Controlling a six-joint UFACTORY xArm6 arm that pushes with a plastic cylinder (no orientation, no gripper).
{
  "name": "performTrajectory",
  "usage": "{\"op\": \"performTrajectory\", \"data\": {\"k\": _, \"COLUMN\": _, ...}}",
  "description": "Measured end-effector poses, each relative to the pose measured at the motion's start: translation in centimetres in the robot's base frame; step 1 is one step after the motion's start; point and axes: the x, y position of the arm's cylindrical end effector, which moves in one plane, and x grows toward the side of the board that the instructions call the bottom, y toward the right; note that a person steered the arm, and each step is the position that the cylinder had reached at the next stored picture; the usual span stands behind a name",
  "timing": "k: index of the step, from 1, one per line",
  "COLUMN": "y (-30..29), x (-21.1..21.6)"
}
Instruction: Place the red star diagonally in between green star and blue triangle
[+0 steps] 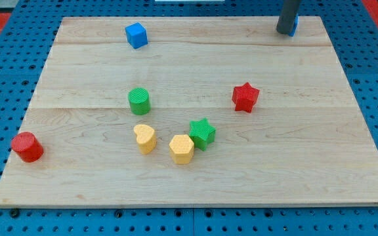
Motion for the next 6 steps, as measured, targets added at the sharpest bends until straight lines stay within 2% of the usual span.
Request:
{"op": "performTrajectory", "data": {"k": 1, "y": 0.0, "x": 0.1}}
{"op": "performTrajectory", "data": {"k": 2, "y": 0.0, "x": 2.5}}
{"op": "performTrajectory", "data": {"k": 3, "y": -0.2, "x": 3.0}}
{"op": "performTrajectory", "data": {"k": 4, "y": 0.0, "x": 5.9}}
{"op": "performTrajectory", "data": {"k": 5, "y": 3.4, "x": 11.6}}
{"op": "performTrajectory", "data": {"k": 6, "y": 4.2, "x": 18.6}}
